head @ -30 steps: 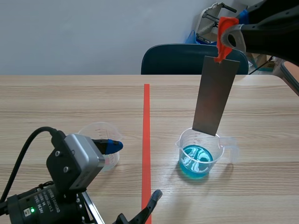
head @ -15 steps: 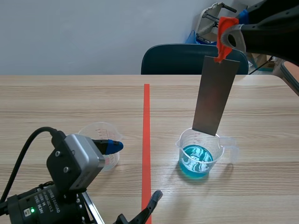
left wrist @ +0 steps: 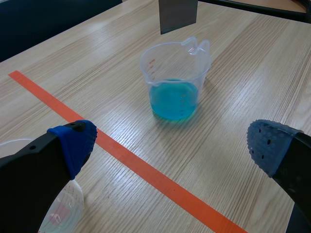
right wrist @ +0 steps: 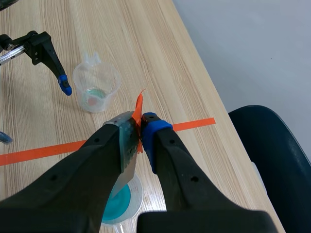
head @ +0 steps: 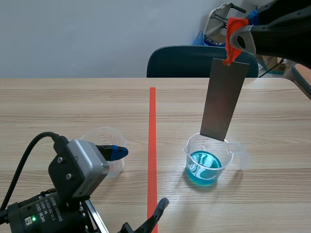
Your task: Do the redox reaction experiment
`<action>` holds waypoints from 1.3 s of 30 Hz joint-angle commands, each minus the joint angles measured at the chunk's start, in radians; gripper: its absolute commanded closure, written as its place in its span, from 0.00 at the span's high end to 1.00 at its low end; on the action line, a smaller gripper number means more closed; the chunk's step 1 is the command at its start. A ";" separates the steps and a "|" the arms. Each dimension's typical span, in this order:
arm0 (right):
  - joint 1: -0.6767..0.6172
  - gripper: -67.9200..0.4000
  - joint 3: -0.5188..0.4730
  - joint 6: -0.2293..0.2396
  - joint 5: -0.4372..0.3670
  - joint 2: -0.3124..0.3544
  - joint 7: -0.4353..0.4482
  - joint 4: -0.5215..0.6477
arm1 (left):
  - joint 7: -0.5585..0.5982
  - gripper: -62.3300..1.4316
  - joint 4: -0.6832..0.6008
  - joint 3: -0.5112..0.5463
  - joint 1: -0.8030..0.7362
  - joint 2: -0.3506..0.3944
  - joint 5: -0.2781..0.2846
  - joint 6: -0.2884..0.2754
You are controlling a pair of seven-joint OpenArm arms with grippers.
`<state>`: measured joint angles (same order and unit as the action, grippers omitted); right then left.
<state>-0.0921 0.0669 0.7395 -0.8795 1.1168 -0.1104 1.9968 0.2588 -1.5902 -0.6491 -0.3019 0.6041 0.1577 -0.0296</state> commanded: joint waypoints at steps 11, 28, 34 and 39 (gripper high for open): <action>0.020 0.02 -0.012 0.006 -0.007 0.008 0.015 0.006 | 0.012 0.64 -0.010 0.002 0.001 -0.019 0.005 -0.010; 0.020 0.02 -0.012 0.006 -0.008 0.008 0.015 0.006 | -0.046 0.06 0.156 -0.055 0.188 -0.195 0.006 -0.022; 0.020 0.02 -0.012 0.006 -0.008 0.008 0.015 0.006 | -0.040 0.06 0.244 -0.097 0.255 -0.258 0.006 -0.025; 0.020 0.02 -0.012 0.006 -0.007 0.008 0.015 0.006 | -0.039 0.06 0.259 -0.102 0.289 -0.304 0.005 -0.025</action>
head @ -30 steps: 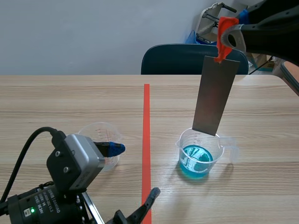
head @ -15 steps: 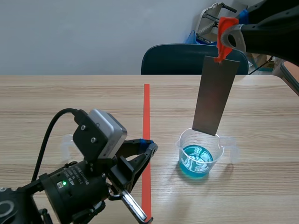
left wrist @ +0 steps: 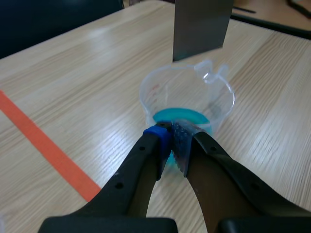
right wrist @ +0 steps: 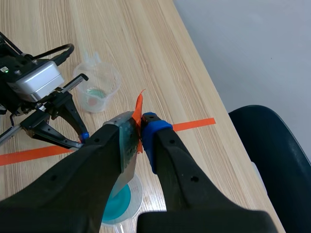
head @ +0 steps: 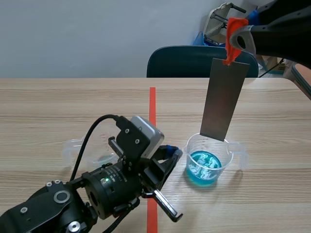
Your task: Do the redox reaction experiment
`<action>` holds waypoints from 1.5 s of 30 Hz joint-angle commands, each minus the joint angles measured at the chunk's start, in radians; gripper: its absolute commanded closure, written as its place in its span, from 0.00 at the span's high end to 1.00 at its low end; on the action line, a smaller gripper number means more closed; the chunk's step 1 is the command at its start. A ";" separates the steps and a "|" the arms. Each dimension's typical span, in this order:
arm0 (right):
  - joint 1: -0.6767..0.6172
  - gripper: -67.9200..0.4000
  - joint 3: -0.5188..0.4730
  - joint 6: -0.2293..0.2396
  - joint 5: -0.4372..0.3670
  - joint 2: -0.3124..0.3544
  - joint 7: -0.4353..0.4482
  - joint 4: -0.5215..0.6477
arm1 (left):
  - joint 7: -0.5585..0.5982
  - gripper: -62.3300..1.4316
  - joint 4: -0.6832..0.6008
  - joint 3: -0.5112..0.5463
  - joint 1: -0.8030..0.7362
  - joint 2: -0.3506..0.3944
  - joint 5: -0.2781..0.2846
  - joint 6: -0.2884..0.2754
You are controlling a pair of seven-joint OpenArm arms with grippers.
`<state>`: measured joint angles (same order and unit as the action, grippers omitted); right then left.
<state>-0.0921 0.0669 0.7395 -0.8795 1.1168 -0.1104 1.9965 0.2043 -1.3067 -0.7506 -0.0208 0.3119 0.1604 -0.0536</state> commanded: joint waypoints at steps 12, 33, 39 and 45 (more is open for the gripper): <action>0.020 0.02 -0.012 0.006 -0.007 0.008 0.014 0.006 | 0.005 0.06 -0.013 -0.003 0.058 -0.079 0.002 -0.001; 0.020 0.02 -0.012 0.006 -0.007 0.008 0.014 0.006 | 0.028 0.06 0.082 -0.003 0.085 -0.130 -0.002 0.000; 0.020 0.02 -0.012 0.006 -0.007 0.008 0.014 0.006 | 0.031 0.06 0.082 -0.003 0.085 -0.126 0.000 0.003; 0.020 0.02 -0.012 0.006 -0.007 0.008 0.014 0.006 | 0.031 0.06 0.080 0.000 0.079 -0.106 0.018 0.003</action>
<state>-0.0921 0.0669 0.7395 -0.8795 1.1168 -0.1108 1.9965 0.2176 -1.2030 -0.7506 0.0559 0.2028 0.1673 -0.0528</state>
